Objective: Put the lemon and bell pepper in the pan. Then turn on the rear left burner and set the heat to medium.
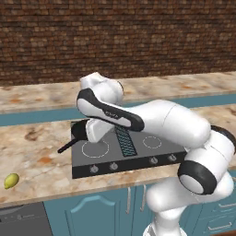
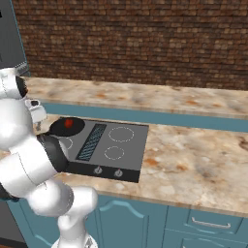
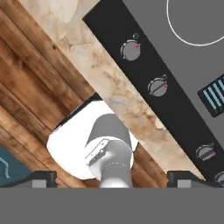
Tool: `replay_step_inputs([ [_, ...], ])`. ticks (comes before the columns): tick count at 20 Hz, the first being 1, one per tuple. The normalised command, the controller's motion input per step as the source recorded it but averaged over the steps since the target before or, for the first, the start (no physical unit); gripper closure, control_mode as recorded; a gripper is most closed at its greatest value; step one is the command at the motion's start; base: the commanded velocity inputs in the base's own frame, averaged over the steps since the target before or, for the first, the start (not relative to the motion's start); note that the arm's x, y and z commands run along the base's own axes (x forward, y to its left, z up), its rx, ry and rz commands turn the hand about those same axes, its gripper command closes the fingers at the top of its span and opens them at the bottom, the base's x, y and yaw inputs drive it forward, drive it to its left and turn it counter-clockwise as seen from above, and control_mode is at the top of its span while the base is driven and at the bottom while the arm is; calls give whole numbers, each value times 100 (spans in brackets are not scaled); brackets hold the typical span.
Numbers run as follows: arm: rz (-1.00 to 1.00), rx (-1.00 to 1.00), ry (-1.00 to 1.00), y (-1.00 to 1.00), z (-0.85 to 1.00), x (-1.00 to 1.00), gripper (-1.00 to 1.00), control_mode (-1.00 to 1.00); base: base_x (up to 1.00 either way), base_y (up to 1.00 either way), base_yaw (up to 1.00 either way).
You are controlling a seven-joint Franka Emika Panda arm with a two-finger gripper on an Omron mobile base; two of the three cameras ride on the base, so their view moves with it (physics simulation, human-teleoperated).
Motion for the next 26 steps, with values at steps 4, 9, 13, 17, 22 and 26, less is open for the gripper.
replay_step_inputs([
  [4,-7,100,-30,64,-71,0,-100,-100,0,0,0],
  [9,0,94,-29,83,-74,21,-100,-100,0,0,0],
  [13,-12,28,-24,93,-3,31,-100,-100,0,0,0],
  [17,-20,-12,-2,84,-2,40,-100,-100,0,0,0],
  [22,-16,-17,-4,92,-2,31,-100,-100,0,0,0],
  [26,-3,-18,0,95,-4,0,-100,-100,0,0,0],
])
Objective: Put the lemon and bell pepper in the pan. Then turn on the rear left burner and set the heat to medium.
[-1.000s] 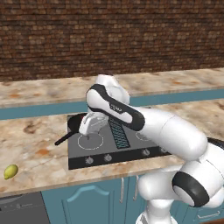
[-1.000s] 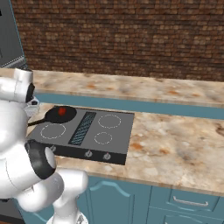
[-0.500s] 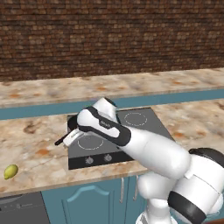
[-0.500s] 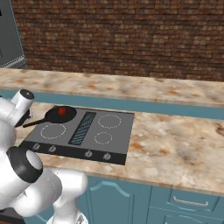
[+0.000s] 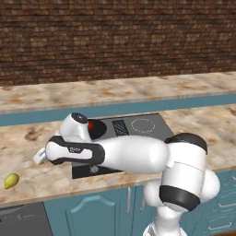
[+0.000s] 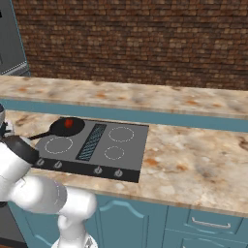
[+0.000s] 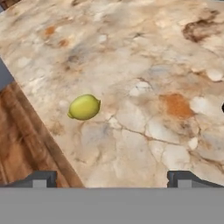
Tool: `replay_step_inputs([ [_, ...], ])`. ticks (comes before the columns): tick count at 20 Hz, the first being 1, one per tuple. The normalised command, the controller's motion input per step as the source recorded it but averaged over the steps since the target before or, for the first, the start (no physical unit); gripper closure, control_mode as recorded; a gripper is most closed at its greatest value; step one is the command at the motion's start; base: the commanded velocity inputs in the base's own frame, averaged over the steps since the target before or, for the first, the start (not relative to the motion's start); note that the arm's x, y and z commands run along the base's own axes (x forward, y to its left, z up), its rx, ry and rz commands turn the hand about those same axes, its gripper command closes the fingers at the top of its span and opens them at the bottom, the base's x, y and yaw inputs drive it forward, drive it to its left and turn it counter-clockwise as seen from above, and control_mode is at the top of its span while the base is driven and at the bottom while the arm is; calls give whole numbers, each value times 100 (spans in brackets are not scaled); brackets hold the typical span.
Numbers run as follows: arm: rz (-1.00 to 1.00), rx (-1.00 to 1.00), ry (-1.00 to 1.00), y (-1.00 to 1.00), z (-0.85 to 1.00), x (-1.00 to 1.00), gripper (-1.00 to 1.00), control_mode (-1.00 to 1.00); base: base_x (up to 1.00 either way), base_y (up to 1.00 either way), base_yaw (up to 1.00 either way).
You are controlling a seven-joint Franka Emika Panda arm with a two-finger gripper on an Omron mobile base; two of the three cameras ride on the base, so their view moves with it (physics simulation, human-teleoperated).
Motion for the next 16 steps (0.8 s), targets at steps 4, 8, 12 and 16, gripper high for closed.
replay_step_inputs([
  [4,0,-8,5,65,-5,0,-100,-100,0,0,0],
  [8,4,-8,5,46,-22,0,-100,-100,0,0,0],
  [12,3,-9,1,36,-25,0,-100,-100,0,0,0],
  [16,0,-10,0,46,-20,0,-100,-100,0,0,0],
])
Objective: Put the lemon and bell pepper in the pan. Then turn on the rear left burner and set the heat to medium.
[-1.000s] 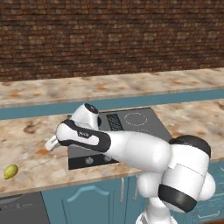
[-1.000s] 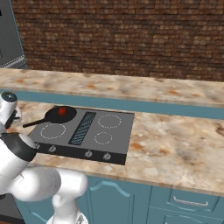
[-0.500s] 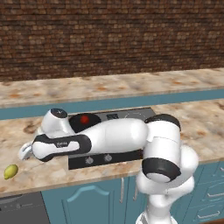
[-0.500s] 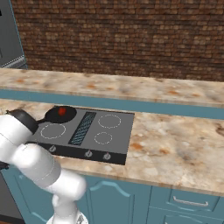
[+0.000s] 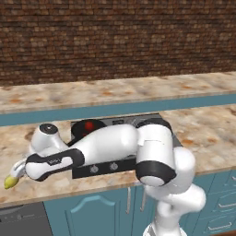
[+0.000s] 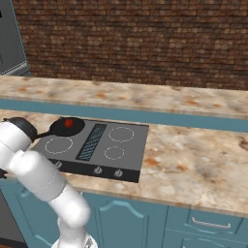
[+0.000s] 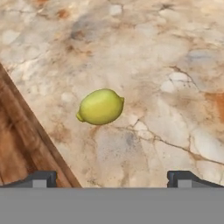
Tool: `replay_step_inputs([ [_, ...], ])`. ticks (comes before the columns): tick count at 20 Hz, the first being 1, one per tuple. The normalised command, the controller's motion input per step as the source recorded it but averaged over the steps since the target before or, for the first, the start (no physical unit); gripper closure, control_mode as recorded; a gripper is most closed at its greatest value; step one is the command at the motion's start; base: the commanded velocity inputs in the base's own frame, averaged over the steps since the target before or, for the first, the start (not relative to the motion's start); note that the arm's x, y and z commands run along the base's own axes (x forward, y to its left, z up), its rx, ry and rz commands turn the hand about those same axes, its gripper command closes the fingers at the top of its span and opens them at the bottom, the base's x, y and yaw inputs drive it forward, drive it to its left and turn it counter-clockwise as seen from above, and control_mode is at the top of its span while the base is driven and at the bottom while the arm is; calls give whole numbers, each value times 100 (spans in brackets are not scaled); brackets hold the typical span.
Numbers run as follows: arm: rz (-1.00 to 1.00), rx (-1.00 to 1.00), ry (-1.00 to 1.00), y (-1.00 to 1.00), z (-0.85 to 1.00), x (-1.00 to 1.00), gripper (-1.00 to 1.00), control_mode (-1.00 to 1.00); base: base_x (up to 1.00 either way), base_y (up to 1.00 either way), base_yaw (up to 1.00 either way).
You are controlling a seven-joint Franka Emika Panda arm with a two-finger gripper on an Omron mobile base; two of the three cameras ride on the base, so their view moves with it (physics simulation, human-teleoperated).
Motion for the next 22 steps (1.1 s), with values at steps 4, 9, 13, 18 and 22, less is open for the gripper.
replay_step_inputs([
  [4,0,-2,4,26,0,21,-100,-100,0,0,0],
  [9,0,-4,14,32,-24,17,-100,-100,0,0,0],
  [13,0,-5,11,35,-27,8,-100,-100,0,0,0],
  [18,-2,-9,1,28,-9,29,-100,-100,0,0,0],
  [22,-6,-7,0,29,-15,20,-100,-100,0,0,0],
])
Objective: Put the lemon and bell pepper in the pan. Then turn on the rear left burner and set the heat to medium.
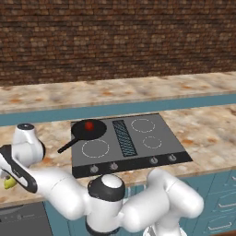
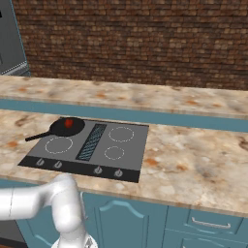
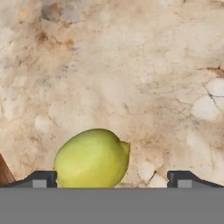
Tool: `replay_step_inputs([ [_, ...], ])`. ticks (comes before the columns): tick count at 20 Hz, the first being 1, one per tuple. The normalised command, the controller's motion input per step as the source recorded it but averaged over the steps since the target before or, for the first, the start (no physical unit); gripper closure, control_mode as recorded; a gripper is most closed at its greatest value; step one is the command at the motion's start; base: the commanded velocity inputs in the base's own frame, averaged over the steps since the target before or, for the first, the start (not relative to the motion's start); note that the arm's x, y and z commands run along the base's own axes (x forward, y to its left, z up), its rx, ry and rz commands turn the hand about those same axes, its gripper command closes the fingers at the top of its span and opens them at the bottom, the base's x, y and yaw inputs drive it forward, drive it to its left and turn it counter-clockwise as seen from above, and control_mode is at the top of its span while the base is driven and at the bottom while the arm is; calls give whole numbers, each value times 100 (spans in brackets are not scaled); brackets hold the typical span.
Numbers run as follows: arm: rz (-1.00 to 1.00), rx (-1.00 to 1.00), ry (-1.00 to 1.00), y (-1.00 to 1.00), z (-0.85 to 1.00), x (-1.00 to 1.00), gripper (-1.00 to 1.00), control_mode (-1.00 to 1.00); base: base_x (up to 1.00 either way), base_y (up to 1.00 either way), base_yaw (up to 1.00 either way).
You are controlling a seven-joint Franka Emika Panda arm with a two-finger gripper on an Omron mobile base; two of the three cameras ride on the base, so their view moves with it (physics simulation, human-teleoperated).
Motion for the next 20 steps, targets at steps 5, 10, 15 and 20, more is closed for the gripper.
replay_step_inputs([
  [5,-8,-1,10,25,-26,3,-100,-100,0,0,0],
  [10,-16,0,8,0,-27,-2,-100,-100,0,0,0],
  [15,-19,0,9,14,-20,-25,-100,-100,0,0,0],
  [20,-17,0,2,34,-3,-25,-100,-100,0,0,0],
])
